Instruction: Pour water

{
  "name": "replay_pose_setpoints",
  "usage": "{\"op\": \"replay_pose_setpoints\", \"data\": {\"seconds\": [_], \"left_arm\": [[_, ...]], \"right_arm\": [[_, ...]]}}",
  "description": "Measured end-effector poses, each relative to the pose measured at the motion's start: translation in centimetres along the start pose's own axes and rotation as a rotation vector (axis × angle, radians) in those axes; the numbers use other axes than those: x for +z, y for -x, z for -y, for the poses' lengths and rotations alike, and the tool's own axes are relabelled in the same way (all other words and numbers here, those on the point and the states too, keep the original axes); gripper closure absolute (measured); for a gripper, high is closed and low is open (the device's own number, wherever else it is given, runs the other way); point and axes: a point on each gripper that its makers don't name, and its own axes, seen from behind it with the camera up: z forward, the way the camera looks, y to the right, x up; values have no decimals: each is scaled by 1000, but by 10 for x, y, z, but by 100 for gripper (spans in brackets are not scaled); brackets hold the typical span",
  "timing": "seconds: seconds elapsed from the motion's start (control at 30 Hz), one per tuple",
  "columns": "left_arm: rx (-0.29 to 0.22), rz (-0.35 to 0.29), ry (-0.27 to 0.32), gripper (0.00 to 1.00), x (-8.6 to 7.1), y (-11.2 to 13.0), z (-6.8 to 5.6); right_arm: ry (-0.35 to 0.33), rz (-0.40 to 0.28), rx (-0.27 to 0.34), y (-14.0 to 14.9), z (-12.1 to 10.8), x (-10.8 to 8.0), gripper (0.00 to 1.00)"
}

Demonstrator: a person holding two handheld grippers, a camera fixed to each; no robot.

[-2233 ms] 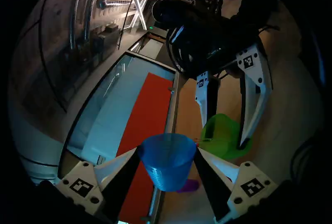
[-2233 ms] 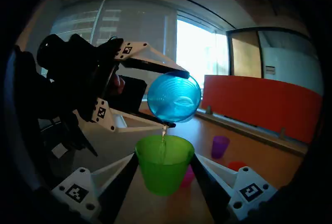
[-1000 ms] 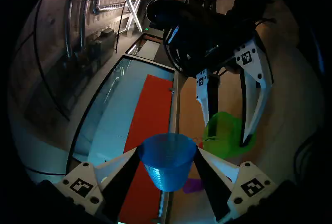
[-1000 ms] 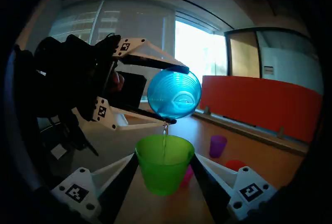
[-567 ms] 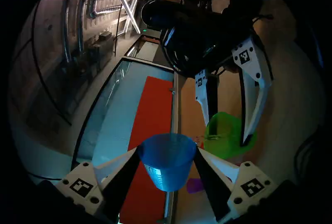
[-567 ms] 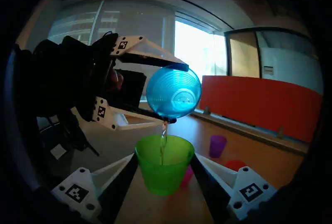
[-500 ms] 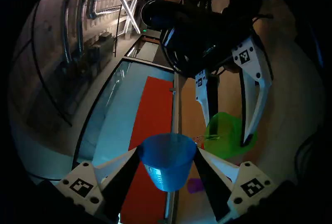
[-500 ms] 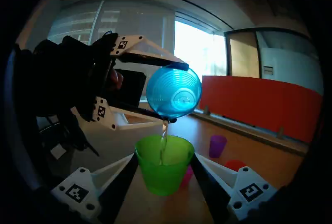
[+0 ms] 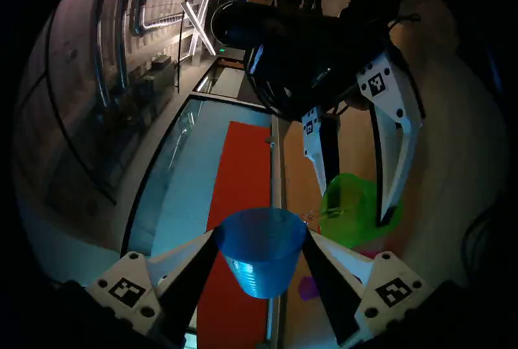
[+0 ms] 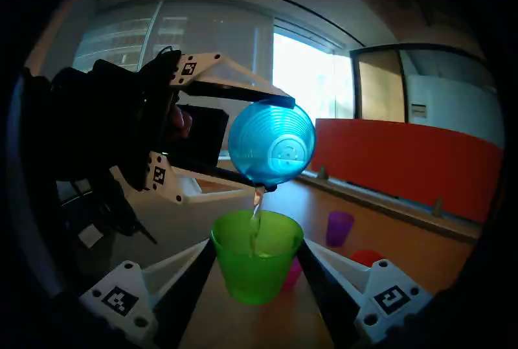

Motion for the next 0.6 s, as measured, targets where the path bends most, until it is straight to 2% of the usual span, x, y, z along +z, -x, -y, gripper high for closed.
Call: {"op": "replay_pose_setpoints", "data": {"seconds": [0.3,0.6], "left_arm": [[34,4,-3,12,3,2,-1],[64,-5,-20,12,3,-1,4]], "right_arm": [[1,1,-1,0,0,-1,9],[-3,-1,-4,-1,2,0,9]]}}
